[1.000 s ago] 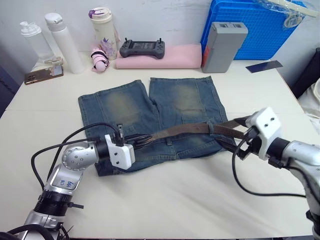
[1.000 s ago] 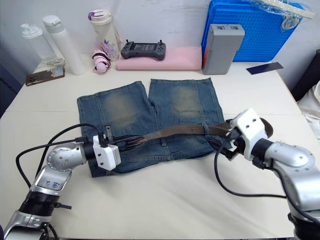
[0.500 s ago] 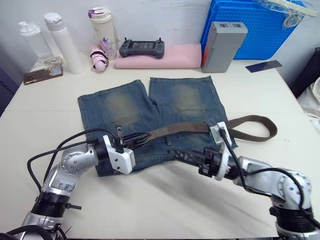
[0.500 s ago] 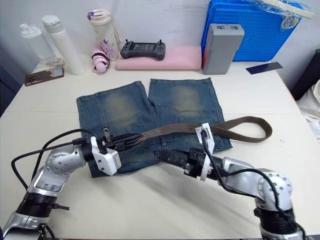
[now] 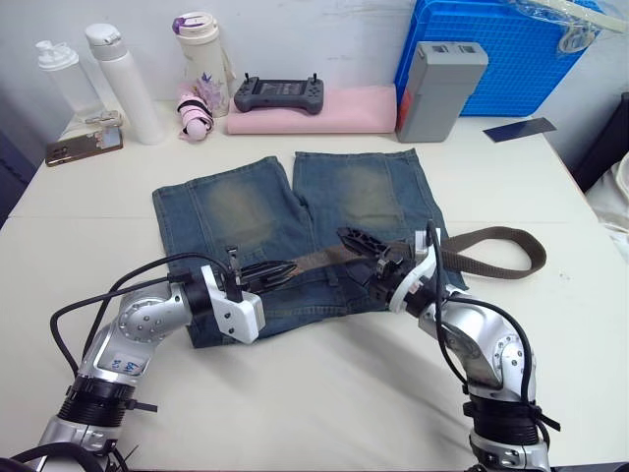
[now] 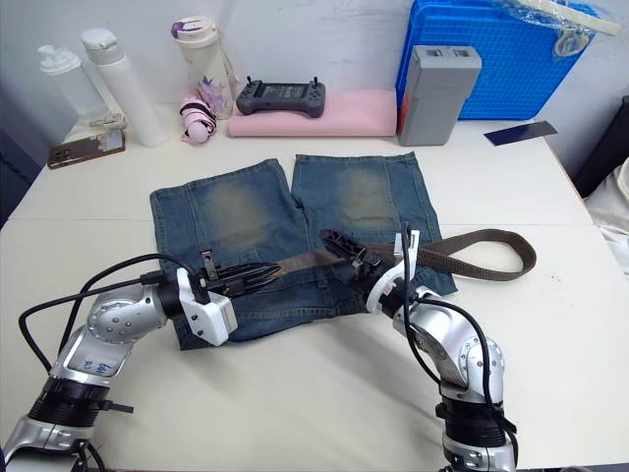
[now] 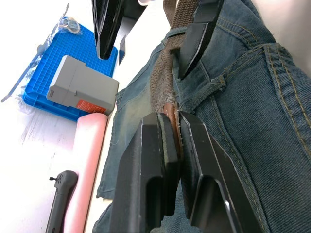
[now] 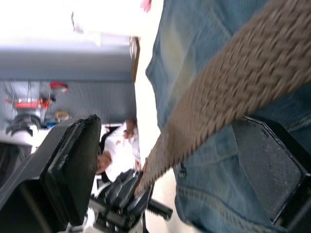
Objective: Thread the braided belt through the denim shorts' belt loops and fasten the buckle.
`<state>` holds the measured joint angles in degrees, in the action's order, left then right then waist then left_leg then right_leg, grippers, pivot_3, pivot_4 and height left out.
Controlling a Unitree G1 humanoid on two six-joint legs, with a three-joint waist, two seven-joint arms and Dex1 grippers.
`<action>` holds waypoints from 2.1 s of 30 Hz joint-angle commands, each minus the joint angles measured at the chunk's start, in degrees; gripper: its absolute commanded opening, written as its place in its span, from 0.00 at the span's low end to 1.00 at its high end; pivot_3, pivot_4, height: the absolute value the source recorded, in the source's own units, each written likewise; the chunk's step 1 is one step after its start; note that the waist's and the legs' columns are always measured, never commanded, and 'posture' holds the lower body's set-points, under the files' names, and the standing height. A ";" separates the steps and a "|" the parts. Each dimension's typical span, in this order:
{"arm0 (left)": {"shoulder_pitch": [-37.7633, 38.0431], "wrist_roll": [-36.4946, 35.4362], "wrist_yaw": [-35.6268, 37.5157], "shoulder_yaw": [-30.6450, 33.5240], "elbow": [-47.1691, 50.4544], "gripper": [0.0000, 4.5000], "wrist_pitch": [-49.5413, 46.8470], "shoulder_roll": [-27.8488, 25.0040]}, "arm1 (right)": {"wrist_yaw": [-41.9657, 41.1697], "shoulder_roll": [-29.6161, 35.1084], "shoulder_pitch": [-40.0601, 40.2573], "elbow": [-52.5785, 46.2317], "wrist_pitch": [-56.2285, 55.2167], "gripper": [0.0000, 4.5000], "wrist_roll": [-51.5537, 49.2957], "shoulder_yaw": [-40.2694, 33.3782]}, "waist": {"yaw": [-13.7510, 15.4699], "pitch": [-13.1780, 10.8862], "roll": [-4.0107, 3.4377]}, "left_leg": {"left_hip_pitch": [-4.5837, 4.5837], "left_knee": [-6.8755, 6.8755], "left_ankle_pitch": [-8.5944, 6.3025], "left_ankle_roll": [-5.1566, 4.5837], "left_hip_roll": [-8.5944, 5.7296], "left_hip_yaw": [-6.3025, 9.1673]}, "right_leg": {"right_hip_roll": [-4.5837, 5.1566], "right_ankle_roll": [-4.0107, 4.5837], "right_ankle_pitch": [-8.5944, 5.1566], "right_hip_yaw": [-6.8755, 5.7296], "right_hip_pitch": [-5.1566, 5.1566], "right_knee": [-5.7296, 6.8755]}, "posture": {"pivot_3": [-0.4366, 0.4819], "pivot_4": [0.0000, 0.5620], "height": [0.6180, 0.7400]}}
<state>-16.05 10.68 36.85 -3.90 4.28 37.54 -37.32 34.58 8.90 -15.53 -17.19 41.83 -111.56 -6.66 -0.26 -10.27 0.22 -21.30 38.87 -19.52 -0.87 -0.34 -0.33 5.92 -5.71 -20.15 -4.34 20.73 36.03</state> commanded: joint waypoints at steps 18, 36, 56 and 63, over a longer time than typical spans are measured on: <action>4.79 -25.25 4.69 1.35 11.57 0.73 -32.23 0.74 | -7.91 2.97 1.63 -3.18 -2.68 0.00 -0.24 -6.30 | -0.18 -0.02 -0.03 | -0.01 -0.09 -0.01 -0.02 0.00 -0.01 | 0.05 0.00 0.00 0.08 0.04 -0.04 | 0.48 0.27 1.00; 6.46 -44.37 8.33 9.50 16.93 0.73 -60.52 -2.28 | -20.49 6.63 8.10 -1.34 -3.12 0.00 15.27 -5.46 | -0.02 -0.06 -0.12 | 0.02 -0.14 -0.02 -0.04 0.00 0.03 | -0.02 0.04 -0.02 0.26 -0.03 -0.11 | 0.48 0.27 1.00; 6.22 -21.14 11.49 1.32 10.15 0.73 -34.21 -3.78 | -16.86 2.04 6.41 -1.08 0.10 0.00 21.43 3.04 | 0.01 -0.06 -0.18 | 0.03 -0.31 0.00 0.00 -0.01 0.00 | -0.03 0.05 -0.03 0.30 0.07 -0.13 | 0.48 0.27 1.00; 1.18 -6.92 5.86 -1.91 -3.30 0.73 -9.70 -1.06 | -15.74 1.22 6.20 -0.53 0.52 0.00 22.09 3.07 | 0.06 -0.06 -0.18 | 0.00 -0.42 0.01 0.01 -0.03 -0.10 | -0.02 0.05 -0.02 0.32 0.20 -0.10 | 0.48 0.27 1.00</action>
<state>-14.00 0.70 44.96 -5.83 2.98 22.26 -38.49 18.71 10.41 -9.26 -16.71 41.88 -89.15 -3.48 -0.20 -10.33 0.04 -21.30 38.43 -19.51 -0.86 -0.37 -0.45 5.90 -5.66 -20.17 -4.02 20.96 35.93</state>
